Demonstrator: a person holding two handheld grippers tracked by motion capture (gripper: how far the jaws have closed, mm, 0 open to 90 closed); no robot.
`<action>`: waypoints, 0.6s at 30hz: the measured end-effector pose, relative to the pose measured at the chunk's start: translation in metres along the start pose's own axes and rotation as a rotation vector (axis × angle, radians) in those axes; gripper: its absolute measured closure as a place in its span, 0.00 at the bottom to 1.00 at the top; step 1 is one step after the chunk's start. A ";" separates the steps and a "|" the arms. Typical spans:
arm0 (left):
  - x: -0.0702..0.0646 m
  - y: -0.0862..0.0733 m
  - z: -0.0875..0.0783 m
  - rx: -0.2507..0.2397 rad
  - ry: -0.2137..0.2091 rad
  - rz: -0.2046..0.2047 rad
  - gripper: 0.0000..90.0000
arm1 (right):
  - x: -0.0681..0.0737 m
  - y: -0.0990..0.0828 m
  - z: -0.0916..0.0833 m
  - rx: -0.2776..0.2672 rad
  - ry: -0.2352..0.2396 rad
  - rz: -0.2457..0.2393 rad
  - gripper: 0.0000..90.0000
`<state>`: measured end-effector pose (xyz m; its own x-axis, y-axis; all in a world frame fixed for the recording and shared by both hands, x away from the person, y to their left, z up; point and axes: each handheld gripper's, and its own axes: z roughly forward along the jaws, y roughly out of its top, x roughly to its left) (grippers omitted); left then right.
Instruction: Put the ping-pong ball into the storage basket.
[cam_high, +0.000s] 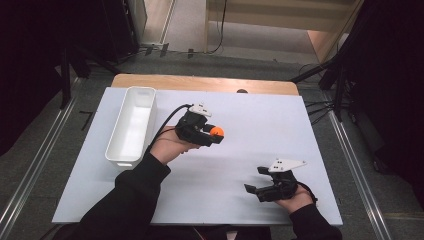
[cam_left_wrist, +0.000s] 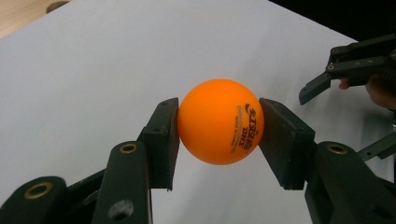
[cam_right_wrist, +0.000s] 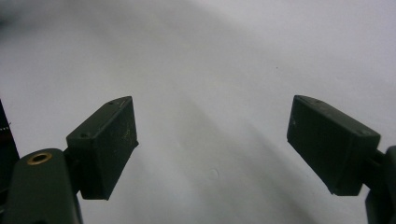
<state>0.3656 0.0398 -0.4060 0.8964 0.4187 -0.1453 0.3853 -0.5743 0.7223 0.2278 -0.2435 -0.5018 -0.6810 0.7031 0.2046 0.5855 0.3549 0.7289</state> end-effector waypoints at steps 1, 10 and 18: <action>0.001 0.000 0.000 -0.003 0.002 -0.004 0.57 | 0.000 0.000 0.000 0.002 0.000 -0.001 0.16; 0.006 -0.001 -0.010 -0.012 0.018 -0.026 0.57 | 0.000 0.000 -0.001 0.001 0.003 -0.003 0.16; 0.013 -0.002 -0.017 -0.014 0.043 -0.040 0.57 | 0.000 0.000 -0.002 0.000 0.000 0.003 0.16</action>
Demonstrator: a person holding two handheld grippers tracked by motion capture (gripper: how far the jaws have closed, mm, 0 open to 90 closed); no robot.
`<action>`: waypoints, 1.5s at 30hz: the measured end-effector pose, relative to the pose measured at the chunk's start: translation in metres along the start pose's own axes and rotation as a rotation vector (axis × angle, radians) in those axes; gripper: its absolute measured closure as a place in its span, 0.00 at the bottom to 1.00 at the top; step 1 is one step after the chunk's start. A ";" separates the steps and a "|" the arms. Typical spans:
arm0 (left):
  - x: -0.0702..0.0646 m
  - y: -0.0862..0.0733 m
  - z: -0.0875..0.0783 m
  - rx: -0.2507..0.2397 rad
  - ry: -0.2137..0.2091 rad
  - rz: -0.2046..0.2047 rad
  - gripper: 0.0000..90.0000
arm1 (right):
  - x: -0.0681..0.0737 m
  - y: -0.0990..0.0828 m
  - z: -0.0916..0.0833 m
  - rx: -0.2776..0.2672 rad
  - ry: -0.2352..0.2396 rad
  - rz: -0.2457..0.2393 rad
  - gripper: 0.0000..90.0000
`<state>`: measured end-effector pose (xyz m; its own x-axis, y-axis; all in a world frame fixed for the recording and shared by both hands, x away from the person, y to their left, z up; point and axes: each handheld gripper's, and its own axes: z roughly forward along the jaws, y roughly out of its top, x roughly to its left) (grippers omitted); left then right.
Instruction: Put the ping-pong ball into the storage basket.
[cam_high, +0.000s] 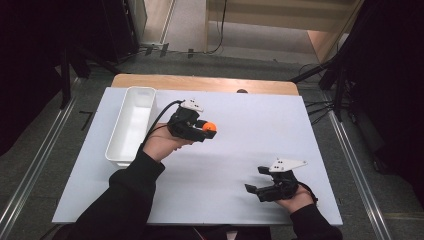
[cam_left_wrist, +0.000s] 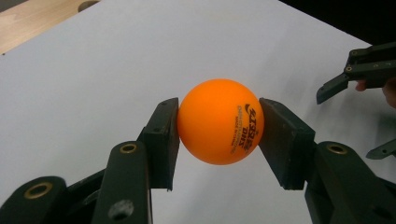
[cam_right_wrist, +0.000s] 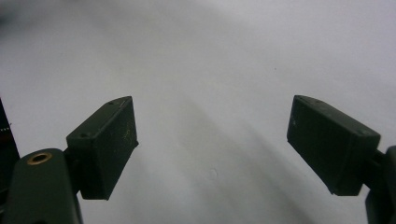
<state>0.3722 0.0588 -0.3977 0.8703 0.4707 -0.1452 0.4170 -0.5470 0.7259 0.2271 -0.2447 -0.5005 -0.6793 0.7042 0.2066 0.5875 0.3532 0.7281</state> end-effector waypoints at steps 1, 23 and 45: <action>0.001 0.000 -0.001 0.000 0.003 -0.002 0.57 | 0.000 0.000 0.000 0.000 0.000 0.000 0.16; 0.012 -0.002 -0.019 -0.011 0.021 -0.025 0.57 | 0.000 0.002 0.003 0.004 0.004 -0.012 0.16; 0.032 -0.007 -0.034 -0.019 0.075 -0.076 0.57 | 0.001 0.003 0.004 0.006 0.009 -0.011 0.16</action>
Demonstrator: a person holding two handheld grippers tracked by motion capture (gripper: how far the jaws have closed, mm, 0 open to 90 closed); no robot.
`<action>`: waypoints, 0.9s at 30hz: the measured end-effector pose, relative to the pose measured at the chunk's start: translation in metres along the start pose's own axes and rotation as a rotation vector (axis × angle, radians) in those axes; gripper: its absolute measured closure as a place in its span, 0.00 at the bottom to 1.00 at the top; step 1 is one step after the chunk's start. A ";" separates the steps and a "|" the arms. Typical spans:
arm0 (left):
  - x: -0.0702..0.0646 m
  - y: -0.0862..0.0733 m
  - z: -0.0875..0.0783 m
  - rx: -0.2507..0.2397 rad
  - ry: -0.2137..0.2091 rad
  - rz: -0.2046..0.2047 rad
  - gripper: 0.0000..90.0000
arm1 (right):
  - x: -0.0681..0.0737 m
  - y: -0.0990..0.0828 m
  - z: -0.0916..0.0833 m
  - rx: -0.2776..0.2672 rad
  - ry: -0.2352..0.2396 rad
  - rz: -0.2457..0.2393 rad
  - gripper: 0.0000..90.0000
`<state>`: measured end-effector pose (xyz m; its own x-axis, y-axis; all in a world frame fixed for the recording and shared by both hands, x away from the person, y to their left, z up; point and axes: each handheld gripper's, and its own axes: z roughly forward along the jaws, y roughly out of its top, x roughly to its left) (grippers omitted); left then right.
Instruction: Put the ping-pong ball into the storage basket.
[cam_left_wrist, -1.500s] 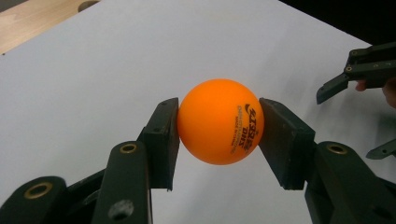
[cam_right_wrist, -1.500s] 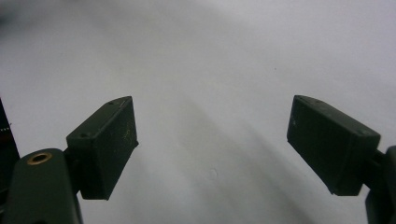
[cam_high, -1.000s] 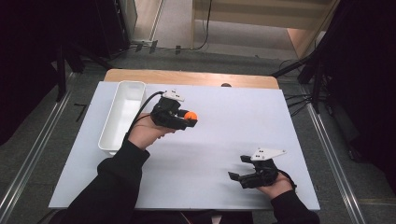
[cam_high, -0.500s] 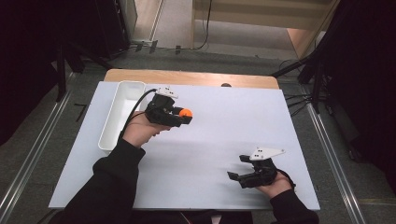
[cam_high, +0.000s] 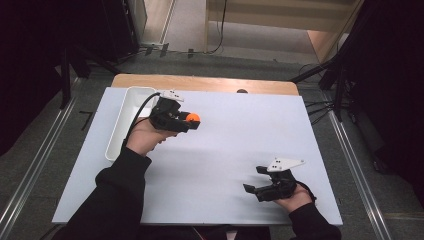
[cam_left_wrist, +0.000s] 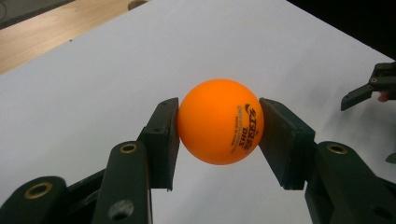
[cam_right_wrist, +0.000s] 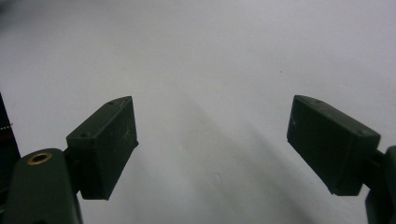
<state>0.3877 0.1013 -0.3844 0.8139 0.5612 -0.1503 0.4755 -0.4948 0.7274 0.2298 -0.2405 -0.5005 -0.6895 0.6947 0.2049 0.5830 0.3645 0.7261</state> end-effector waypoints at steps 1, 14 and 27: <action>0.002 0.000 -0.001 -0.001 0.002 0.002 0.57 | 0.000 0.000 0.000 0.001 0.001 0.000 0.16; 0.013 -0.003 -0.004 -0.003 0.040 -0.012 0.57 | 0.000 0.000 0.000 -0.001 -0.002 0.000 0.16; 0.022 -0.005 -0.011 -0.010 0.055 -0.034 0.57 | 0.000 0.000 0.000 -0.002 -0.001 -0.001 0.16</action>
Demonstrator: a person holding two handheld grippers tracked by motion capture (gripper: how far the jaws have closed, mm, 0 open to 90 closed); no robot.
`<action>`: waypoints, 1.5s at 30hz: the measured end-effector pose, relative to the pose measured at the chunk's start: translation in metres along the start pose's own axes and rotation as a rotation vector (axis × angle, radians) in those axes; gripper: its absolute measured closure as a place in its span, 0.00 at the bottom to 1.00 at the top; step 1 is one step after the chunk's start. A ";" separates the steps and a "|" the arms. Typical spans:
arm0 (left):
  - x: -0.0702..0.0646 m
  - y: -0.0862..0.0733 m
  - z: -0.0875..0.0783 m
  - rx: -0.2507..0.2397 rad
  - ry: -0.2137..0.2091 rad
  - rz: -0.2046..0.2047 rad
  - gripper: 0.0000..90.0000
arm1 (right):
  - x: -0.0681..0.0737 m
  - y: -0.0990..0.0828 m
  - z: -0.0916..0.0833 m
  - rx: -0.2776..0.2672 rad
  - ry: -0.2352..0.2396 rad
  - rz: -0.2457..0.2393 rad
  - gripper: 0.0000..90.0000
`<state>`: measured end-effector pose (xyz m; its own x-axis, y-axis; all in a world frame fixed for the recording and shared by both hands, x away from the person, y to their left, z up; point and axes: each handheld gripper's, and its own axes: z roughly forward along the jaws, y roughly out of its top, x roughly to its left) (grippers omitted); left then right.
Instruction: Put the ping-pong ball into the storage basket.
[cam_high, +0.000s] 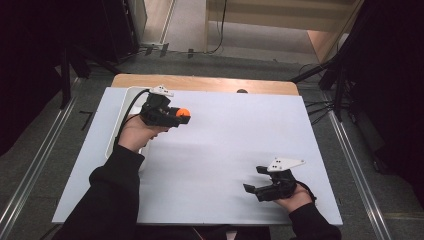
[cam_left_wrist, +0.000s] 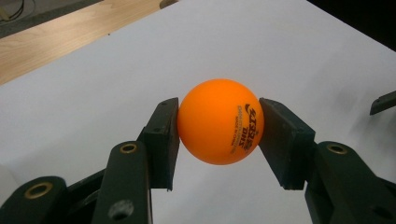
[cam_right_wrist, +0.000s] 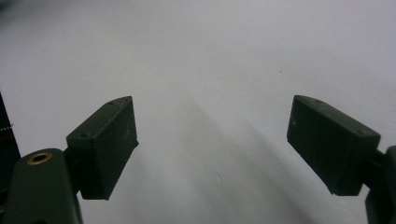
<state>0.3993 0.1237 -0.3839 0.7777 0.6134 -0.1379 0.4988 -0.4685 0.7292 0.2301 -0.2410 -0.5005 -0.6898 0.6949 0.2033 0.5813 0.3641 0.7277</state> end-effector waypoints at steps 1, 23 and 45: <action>0.001 0.000 -0.001 0.000 0.000 -0.004 0.57 | 0.000 0.000 0.000 0.000 -0.002 -0.001 0.16; 0.019 -0.005 -0.013 0.007 0.066 -0.027 0.57 | 0.000 0.000 0.000 -0.004 0.005 -0.004 0.16; 0.035 -0.012 -0.024 -0.007 0.106 -0.065 0.57 | 0.001 0.000 0.000 -0.002 0.005 -0.001 0.16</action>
<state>0.4115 0.1665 -0.3813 0.6991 0.7059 -0.1138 0.5439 -0.4218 0.7254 0.2292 -0.2406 -0.5000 -0.6923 0.6915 0.2063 0.5802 0.3634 0.7289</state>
